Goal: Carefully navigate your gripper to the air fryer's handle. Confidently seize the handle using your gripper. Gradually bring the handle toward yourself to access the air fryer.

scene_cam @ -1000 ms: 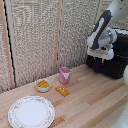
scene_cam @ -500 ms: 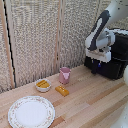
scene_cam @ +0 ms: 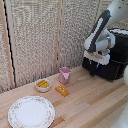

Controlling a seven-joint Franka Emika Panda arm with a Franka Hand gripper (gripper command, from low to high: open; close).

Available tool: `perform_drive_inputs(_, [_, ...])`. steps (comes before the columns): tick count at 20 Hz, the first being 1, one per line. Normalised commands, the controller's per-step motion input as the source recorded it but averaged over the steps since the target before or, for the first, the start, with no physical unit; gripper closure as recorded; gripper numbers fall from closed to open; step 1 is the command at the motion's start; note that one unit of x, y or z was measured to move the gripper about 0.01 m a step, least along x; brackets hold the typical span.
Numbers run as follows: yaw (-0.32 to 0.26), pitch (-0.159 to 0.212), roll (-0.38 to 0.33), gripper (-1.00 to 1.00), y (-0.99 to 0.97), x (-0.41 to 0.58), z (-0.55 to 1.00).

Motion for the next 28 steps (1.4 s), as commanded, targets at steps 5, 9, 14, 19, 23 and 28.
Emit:
perform_drive_inputs(5, [-0.225, 0.0, 0.0, 1.0, 0.64, 0.0, -0.06])
perform_drive_inputs(9, [-0.256, 0.0, 0.0, 1.0, 0.57, 0.0, -0.1])
perform_drive_inputs(14, [-0.254, 0.0, 0.0, 1.0, 0.57, 0.0, -0.11])
perform_drive_inputs(19, [-0.227, -0.001, 0.0, -1.0, 0.46, 0.0, -0.05])
perform_drive_inputs(23, [-0.084, -0.008, -0.053, -1.0, 0.1, 0.002, 0.27])
perform_drive_inputs(28, [-0.031, 0.01, -0.106, -1.0, 0.0, 0.003, 0.58])
